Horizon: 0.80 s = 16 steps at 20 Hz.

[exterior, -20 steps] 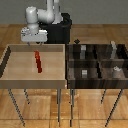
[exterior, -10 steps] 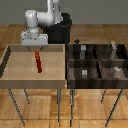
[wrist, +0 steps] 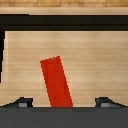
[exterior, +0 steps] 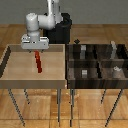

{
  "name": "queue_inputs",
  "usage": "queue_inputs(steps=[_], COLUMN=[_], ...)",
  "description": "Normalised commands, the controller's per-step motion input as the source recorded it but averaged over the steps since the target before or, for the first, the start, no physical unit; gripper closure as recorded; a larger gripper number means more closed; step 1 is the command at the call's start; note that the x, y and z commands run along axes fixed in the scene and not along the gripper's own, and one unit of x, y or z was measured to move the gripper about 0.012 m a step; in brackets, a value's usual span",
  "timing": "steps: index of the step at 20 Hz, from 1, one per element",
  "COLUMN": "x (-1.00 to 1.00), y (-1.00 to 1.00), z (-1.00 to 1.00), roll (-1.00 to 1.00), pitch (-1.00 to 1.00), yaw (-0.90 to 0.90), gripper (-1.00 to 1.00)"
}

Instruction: Place the box of cereal into the appropriate compartment.

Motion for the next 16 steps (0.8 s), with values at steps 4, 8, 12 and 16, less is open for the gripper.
queue_inputs(steps=[4,8,12,16], x=[0.25,0.0,0.0,0.0], y=[0.0,0.0,0.0,0.0], z=[-0.25,-1.0,0.0,0.0], roll=[0.0,0.0,0.0,0.0], pitch=[0.0,0.0,0.0,0.0], yaw=[0.0,0.0,0.0,0.0], gripper=[-1.0,-1.0,1.0,1.0])
